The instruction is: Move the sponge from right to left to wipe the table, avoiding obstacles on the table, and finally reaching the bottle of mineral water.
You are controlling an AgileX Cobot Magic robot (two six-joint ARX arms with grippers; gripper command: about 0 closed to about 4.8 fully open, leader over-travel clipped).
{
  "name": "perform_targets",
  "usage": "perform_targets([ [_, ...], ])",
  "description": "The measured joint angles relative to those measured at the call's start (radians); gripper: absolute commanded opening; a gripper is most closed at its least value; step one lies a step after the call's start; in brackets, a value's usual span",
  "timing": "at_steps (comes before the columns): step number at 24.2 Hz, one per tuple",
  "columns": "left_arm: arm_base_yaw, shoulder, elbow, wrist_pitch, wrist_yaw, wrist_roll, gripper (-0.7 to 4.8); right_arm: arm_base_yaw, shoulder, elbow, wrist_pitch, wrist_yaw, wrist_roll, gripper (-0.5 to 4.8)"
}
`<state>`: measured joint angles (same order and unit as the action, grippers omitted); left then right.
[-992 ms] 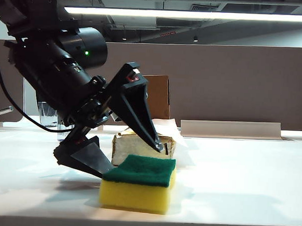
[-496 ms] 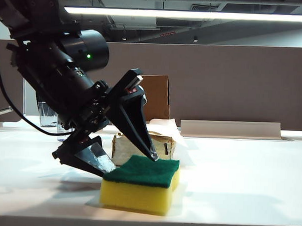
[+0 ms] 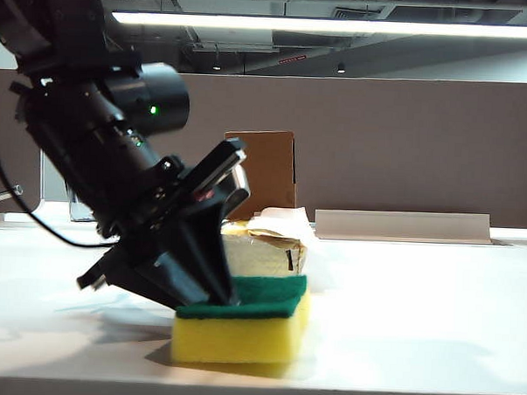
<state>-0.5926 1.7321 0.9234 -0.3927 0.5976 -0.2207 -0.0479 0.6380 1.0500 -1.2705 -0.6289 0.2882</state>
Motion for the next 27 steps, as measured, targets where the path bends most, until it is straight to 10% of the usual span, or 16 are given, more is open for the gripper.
perform_targets([
  [3,-0.002,0.001,0.0,-0.005,0.0,-0.002,-0.03,0.0,-0.001,0.0,0.0,0.0,0.0,2.6],
  [27,-0.003,-0.043,0.004,-0.081,-0.182,0.072,-0.05,0.0,-0.004,0.0,0.0,0.0,0.0,2.59],
])
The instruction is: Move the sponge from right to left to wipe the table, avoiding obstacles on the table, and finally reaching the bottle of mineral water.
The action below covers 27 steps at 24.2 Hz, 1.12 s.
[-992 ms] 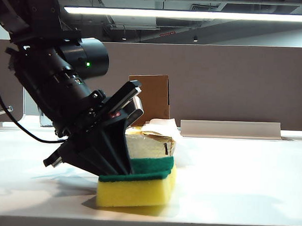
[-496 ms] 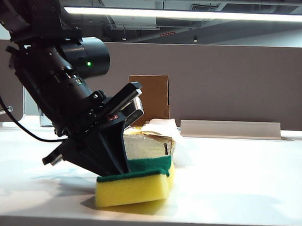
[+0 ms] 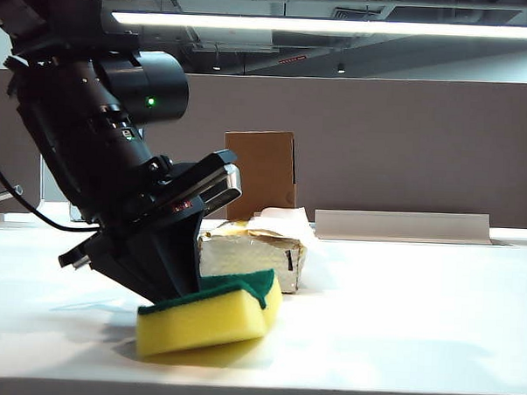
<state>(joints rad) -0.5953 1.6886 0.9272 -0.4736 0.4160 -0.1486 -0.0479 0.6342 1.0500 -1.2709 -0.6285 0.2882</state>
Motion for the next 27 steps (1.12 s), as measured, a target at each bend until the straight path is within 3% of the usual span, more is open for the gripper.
perform_targets([
  [21,0.099,-0.064,-0.017,-0.118,-0.113,0.097,-0.05,0.0,-0.008,0.0,0.0,-0.001,0.0,2.42],
  [25,0.143,-0.103,-0.063,-0.112,-0.113,0.099,-0.05,0.0,-0.008,0.0,0.0,-0.016,0.0,2.42],
  [27,0.212,-0.164,-0.134,-0.095,-0.103,0.104,-0.05,0.015,-0.008,0.0,0.0,-0.019,0.0,2.42],
])
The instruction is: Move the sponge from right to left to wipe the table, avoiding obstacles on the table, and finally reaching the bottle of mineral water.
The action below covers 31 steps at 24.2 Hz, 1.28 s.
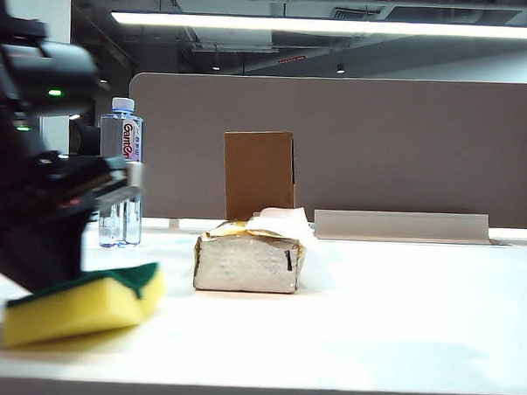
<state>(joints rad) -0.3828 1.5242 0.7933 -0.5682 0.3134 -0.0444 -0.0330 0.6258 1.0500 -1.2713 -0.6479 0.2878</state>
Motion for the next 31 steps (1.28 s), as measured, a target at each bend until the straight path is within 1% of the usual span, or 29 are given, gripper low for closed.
perform_targets([
  [6,0.109,-0.082,-0.072,-0.018,0.0,0.03,-0.05,0.009,0.0,0.0,0.0,-0.001,0.0,2.42],
  [10,0.169,-0.106,-0.079,-0.066,-0.013,0.072,-0.05,0.009,0.0,0.0,0.0,-0.001,0.0,2.42],
  [15,0.283,-0.138,-0.083,-0.132,-0.042,0.127,-0.05,0.009,-0.001,0.0,0.0,-0.001,0.0,2.42],
  [19,0.37,-0.142,-0.085,-0.153,-0.035,0.158,-0.05,0.009,-0.002,0.0,0.0,-0.001,0.0,2.42],
  [22,0.389,-0.142,-0.085,-0.157,-0.029,0.169,-0.05,0.01,-0.002,0.0,0.0,-0.001,0.0,2.42],
  [26,0.389,-0.142,-0.085,-0.155,-0.029,0.186,-0.05,0.01,-0.002,0.0,0.0,-0.001,0.0,2.42],
  [31,0.389,-0.142,-0.091,-0.105,-0.02,0.166,-0.05,0.01,-0.002,0.0,0.0,-0.001,0.0,2.42],
])
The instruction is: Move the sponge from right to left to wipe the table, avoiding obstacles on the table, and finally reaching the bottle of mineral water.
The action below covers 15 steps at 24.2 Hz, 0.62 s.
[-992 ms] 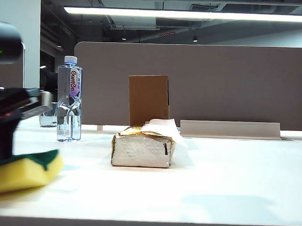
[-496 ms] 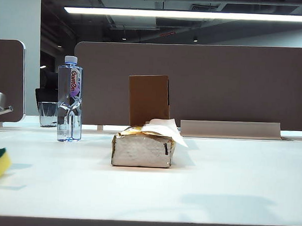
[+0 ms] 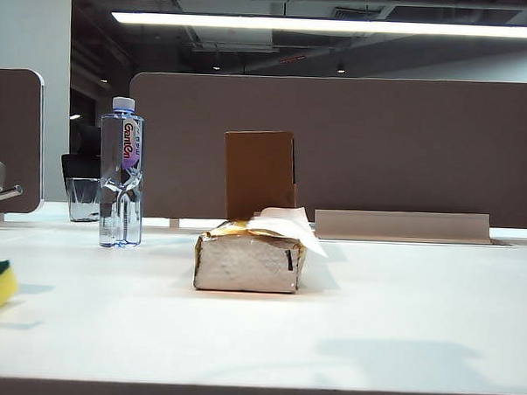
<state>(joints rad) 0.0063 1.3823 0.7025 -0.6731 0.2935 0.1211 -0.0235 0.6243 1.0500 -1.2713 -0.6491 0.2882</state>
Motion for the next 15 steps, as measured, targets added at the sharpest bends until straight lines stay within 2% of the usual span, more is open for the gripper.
perform_targets([
  [8,0.0,0.034,0.011,0.09,0.01,-0.022,-0.05,0.0,-0.001,0.0,0.0,-0.006,0.0,2.42],
  [15,0.0,0.151,0.108,0.113,0.044,-0.023,-0.05,0.0,-0.001,0.0,0.001,-0.025,0.0,2.42],
])
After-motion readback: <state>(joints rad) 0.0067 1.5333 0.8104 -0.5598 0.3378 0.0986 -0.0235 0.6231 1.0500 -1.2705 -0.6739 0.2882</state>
